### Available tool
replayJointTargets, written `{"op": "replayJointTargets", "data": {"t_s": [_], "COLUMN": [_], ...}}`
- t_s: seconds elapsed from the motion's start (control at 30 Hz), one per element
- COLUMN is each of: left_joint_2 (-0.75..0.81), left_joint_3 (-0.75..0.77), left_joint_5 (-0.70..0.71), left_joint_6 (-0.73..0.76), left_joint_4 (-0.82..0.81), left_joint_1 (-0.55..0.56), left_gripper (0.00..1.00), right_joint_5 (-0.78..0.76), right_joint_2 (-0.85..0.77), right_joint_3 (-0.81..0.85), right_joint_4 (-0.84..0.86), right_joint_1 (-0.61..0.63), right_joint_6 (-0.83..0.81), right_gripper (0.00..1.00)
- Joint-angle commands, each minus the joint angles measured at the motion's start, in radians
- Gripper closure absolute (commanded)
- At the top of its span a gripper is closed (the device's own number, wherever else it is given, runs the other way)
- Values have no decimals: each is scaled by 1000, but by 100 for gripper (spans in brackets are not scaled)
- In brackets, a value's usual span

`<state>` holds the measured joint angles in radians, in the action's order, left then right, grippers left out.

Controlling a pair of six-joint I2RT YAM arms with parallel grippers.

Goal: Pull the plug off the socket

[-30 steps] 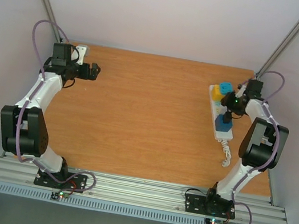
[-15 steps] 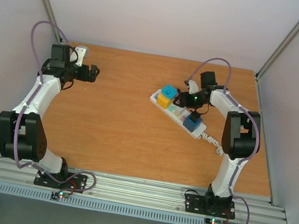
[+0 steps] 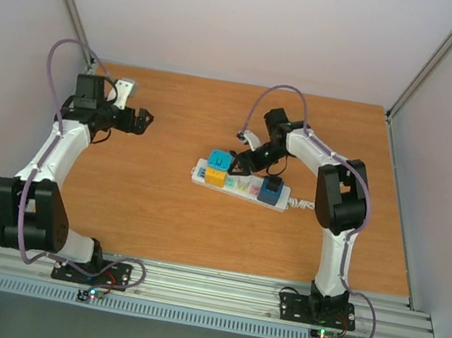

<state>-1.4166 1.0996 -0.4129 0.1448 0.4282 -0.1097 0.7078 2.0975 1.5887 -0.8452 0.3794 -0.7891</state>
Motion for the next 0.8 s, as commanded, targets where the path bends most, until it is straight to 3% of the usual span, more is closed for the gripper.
{"op": "replayJointTargets", "data": {"t_s": [0.0,0.27,0.4,0.6,0.77], "left_joint_2": [27,-2,-31,-81,-84], "left_joint_3": [-28,-39,-31,-4,-12], "left_joint_5": [-122,-309,-343,-389,-394], "left_joint_6": [66,263,292,315,327], "left_joint_4": [41,153,151,167,160], "left_joint_1": [5,48,74,80,91], "left_gripper": [0,0,0,0,0], "right_joint_5": [105,115,118,46,-29], "right_joint_2": [27,23,23,-33,-145], "right_joint_3": [38,233,350,373,224], "right_joint_4": [-118,-167,-210,-284,-283], "right_joint_1": [48,42,25,-20,-30], "right_joint_6": [-109,-113,-98,-170,-237], "right_gripper": [30,11,9,15,23]}}
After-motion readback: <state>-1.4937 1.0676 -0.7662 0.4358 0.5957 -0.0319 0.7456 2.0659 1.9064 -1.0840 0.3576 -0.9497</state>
